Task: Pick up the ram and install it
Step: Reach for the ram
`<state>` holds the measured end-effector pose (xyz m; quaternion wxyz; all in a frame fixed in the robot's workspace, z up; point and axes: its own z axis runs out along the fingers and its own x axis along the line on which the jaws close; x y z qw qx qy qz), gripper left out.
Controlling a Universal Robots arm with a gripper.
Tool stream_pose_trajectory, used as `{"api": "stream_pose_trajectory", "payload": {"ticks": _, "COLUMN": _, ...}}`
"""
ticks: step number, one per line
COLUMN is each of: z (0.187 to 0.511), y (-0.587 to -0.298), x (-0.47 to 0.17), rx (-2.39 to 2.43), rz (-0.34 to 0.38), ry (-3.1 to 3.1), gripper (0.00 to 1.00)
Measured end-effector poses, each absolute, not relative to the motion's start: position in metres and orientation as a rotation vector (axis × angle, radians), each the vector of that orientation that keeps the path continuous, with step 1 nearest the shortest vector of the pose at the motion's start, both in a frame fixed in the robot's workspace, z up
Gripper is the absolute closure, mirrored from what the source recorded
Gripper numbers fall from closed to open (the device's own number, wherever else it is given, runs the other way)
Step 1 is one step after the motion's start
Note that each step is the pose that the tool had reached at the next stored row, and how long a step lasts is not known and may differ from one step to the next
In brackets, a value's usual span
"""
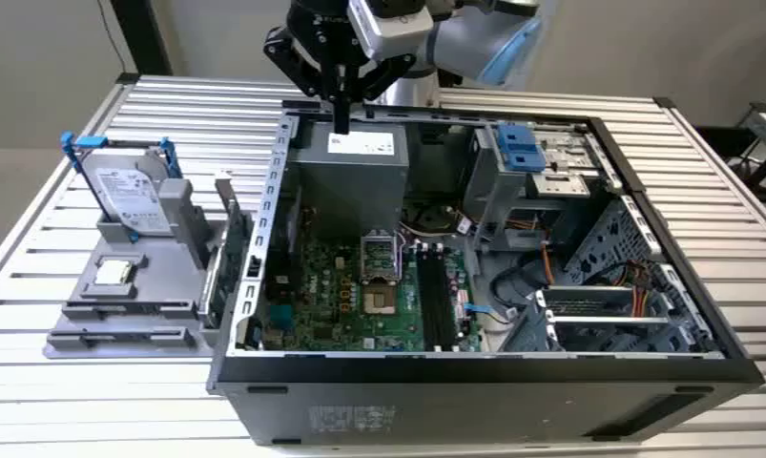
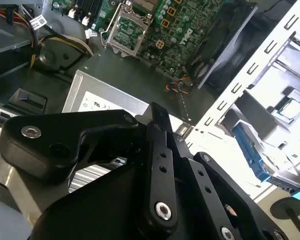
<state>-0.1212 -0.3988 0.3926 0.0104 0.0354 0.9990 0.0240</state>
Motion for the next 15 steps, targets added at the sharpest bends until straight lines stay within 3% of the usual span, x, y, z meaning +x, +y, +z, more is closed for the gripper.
{"api": "stream_pose_trajectory", "payload": {"ticks": 15, "z": 0.3926, "y": -0.3987, "x": -0.1237, "rx": 0.111, "rz": 0.075, "ry": 3.118, "gripper": 1.0}}
